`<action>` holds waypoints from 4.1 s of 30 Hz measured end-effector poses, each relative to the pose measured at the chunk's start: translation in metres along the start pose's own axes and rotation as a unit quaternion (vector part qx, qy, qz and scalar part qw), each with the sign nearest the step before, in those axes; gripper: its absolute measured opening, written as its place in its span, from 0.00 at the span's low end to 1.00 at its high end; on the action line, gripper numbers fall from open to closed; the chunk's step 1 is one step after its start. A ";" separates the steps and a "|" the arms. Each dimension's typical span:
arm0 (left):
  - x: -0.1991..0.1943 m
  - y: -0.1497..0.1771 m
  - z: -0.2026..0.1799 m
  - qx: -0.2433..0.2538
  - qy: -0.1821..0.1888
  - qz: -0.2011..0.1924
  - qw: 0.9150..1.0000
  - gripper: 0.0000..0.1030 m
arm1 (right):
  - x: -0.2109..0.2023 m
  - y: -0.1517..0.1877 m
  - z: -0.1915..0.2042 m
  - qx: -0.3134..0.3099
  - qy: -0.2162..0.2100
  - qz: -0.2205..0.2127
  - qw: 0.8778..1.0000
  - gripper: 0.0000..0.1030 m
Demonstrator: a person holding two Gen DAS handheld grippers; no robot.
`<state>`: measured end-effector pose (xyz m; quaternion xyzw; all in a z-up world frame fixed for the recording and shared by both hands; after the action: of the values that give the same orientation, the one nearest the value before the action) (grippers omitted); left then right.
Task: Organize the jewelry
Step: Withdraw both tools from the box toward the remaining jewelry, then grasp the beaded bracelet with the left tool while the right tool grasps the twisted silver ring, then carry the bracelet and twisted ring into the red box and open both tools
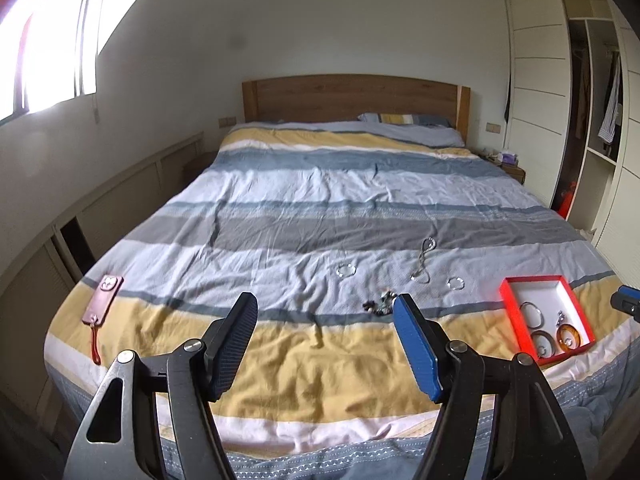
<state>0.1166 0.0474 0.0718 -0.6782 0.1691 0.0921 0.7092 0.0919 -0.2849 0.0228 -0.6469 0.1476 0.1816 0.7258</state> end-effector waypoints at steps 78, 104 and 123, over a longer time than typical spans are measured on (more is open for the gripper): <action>0.321 0.158 -0.089 0.005 0.058 0.128 0.990 0.83 | 0.337 0.064 0.024 0.019 -0.038 0.150 0.988 0.36; 0.222 0.132 -0.092 -0.037 0.132 0.145 0.980 0.10 | 0.163 0.064 0.005 0.064 -0.066 0.093 0.991 0.36; 0.138 0.065 -0.222 -0.003 0.259 0.095 0.961 0.10 | 0.091 0.063 -0.098 0.112 0.002 0.039 0.993 0.36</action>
<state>0.1956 -0.1829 -0.0445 -0.6617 0.4107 -0.0195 0.6269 0.1459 -0.3691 -0.0855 -0.5557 0.1937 0.1908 0.7856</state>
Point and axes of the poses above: each gripper's, at about its wrist camera, not at the fingertips, and x roughly the way its jaws point, z to its left, y to its underside, the point moved 5 cm from there along x, roughly the way its jaws point, and after that the axes turned 13 degrees about -z, right-handed, at the moved point
